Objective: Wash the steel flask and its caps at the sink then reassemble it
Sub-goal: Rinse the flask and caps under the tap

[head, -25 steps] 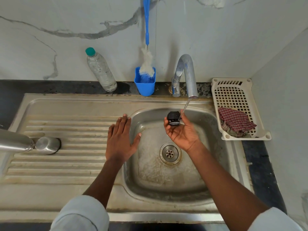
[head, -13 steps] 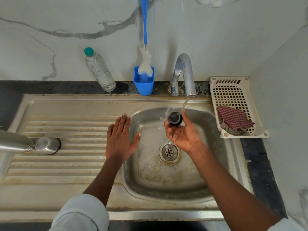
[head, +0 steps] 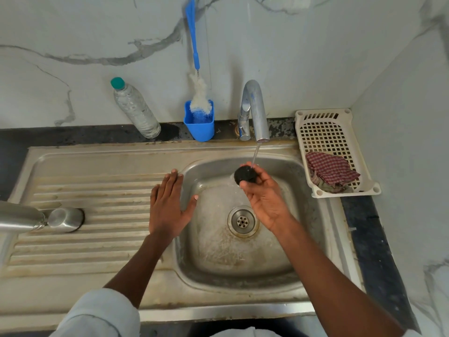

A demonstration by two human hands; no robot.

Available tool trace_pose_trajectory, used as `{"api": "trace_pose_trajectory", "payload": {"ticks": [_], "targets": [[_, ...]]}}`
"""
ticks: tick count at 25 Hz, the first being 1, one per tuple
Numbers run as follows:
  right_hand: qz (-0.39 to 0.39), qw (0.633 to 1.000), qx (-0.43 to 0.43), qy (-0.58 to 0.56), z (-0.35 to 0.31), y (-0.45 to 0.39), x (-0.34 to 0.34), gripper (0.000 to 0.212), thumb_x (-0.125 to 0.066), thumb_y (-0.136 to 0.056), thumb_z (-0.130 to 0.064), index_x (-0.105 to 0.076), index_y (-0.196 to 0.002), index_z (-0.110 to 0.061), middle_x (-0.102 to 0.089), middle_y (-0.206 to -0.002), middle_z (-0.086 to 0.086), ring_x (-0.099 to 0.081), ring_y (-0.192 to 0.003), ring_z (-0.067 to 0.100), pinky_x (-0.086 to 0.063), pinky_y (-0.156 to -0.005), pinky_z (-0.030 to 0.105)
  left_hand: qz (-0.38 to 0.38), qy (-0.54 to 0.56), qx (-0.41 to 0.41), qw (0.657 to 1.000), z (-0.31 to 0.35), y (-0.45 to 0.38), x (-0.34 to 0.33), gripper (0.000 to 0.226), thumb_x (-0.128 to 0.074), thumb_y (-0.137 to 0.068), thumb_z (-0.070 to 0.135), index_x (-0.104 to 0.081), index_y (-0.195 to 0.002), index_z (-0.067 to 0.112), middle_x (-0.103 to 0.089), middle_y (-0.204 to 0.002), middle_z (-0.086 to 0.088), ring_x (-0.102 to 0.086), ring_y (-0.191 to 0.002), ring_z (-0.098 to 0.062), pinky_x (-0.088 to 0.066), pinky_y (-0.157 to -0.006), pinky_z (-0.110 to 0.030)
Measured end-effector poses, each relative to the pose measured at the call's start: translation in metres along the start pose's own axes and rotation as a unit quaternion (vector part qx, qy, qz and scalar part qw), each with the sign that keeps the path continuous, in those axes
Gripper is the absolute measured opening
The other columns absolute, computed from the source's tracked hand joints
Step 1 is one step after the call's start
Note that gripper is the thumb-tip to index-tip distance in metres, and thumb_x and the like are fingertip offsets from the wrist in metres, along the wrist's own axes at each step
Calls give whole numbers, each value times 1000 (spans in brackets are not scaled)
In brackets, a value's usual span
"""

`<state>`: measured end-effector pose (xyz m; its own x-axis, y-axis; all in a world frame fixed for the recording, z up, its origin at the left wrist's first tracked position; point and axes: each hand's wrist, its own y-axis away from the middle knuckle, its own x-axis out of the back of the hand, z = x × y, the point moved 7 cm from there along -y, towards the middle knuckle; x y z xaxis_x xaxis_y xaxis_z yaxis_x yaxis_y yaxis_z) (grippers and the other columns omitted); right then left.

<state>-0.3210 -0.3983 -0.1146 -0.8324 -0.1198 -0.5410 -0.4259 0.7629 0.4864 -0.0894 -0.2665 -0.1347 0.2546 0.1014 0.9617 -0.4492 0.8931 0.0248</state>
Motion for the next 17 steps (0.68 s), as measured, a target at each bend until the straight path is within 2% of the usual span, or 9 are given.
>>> {"api": "trace_pose_trajectory", "payload": {"ticks": [2,3,5,8,10,11,13,15,17], "targets": [[-42,981,-31,-185,-4,-2,1,46,-61,-98,0,-55,-143,-6,-65,-135,15,-65,-119,26,-57,-94,32,21,113,16,993,11,-8,9,76,-32,-102,72,-46,-156,20,-42,-165,-3,-36,-153,-20,-28,-126,-49],[-46,976,-46,-209,-4,-4,2,44,-59,-103,-13,-53,-146,-5,-65,-135,15,-65,-115,24,-56,-87,32,27,220,32,975,23,-12,15,74,-35,-102,71,-51,-153,20,-51,-159,-2,-43,-148,-16,-34,-124,-49],[-47,994,-50,-80,-7,-6,0,44,-63,-102,-25,-58,-143,-10,-67,-130,11,-64,-99,18,-50,-77,30,0,415,46,908,65,-22,25,66,-37,-104,66,-55,-151,23,-58,-152,5,-50,-142,-7,-41,-121,-45],[-48,971,54,227,-22,0,6,50,-81,-81,0,-70,-128,-14,-73,-124,5,-68,-106,21,-53,-97,37,-87,608,57,787,134,-51,40,70,-23,-106,69,-41,-160,28,-45,-163,9,-41,-149,-5,-34,-124,-41],[-34,957,92,274,-33,8,13,58,-82,-73,11,-71,-124,-13,-74,-125,5,-66,-120,27,-52,-108,42,-140,681,78,714,165,-76,43,85,-18,-101,76,-30,-165,21,-35,-169,4,-32,-155,-10,-21,-130,-42],[-20,956,102,274,-41,13,16,57,-82,-73,11,-71,-123,-13,-74,-124,6,-66,-121,28,-53,-108,42,-161,695,84,695,177,-87,44,92,-18,-98,80,-30,-165,19,-35,-170,1,-31,-156,-12,-17,-132,-42],[0,946,117,304,-55,22,18,52,-84,-76,6,-71,-121,-15,-74,-121,4,-68,-118,27,-56,-104,40,-190,686,79,697,194,-99,45,96,-13,-95,84,-31,-165,20,-35,-170,1,-28,-158,-15,-11,-133,-44],[19,912,155,380,-73,37,15,47,-86,-80,-4,-68,-120,-19,-73,-115,-9,-69,-112,17,-58,-99,36,-203,667,62,714,197,-103,44,90,-4,-99,79,-26,-166,24,-30,-172,3,-22,-159,-14,-7,-133,-45],[39,871,264,412,-97,62,-1,44,-84,-86,-14,-61,-123,-20,-68,-114,-15,-67,-108,10,-58,-91,29,-210,649,46,730,189,-99,45,85,-2,-100,76,-24,-167,30,-30,-171,8,-23,-159,-12,-11,-130,-45]]}}
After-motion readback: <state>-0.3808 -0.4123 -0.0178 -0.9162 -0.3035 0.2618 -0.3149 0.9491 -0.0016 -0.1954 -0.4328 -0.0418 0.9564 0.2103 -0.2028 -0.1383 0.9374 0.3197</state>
